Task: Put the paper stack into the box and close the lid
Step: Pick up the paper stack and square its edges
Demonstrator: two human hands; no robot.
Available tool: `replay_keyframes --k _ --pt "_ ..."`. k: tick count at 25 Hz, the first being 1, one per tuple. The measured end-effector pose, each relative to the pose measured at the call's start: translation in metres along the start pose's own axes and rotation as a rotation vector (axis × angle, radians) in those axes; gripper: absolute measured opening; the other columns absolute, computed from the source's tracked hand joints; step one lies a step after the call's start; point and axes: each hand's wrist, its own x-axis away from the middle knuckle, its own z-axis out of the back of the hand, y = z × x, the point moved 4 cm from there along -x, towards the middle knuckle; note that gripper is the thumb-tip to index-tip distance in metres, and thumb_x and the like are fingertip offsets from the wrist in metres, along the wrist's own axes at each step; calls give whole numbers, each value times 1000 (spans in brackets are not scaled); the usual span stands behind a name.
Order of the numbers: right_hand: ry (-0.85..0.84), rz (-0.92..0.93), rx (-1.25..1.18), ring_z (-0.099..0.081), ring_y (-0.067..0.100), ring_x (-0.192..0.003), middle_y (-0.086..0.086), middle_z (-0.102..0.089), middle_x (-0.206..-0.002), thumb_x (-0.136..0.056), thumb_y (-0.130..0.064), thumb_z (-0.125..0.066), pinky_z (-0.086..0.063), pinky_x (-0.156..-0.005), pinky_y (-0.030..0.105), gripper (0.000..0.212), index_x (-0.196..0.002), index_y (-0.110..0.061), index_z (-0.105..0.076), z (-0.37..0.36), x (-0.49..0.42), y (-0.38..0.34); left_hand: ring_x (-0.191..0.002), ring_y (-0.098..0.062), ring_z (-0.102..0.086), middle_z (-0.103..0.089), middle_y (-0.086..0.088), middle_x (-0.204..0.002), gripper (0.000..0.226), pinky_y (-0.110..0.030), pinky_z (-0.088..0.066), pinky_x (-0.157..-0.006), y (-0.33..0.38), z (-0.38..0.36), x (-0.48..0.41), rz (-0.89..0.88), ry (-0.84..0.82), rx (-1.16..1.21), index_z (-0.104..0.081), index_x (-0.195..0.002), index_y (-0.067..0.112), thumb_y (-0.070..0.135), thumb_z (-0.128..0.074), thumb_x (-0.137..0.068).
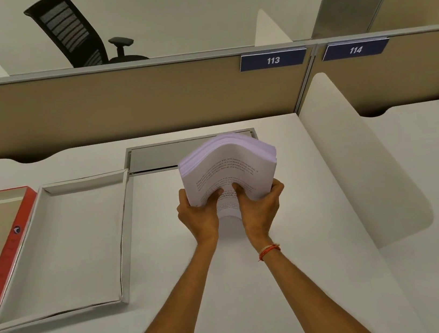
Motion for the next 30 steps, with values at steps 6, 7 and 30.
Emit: replay_keyframes --k 6,7,30 --pt "-63 20 11 -60 17 -107 -4 -56 -115 -63 -39 -89 -59 -80 21 77 -111 -60 -32 3 -6 0 -92 0 -65 -57 28 -102 75 -1 -50 -71 -5 5 -2 -16 -70 -52 -41 -105 70 31 -89 -64" --pt "-87 24 7 -60 17 -108 -3 -57 -118 -63 -39 -89 -58 -81 20 79 -114 -59 -32 5 -7 1 -95 0 -63 -55 29 -104 77 -1 -49 -71 -6 7 -2 -15 -79 -58 -38 -107 70 33 -89 -63" --pt "-108 -60 -16 -59 6 -108 -8 -56 -118 -67 -30 -89 -56 -80 12 79 -124 -36 -35 -2 -8 20 -98 -16 -62 -57 18 -106 63 -11 -55 -75 -24 4 -15 76 -130 -5 -39 -115 30 13 -83 -74"
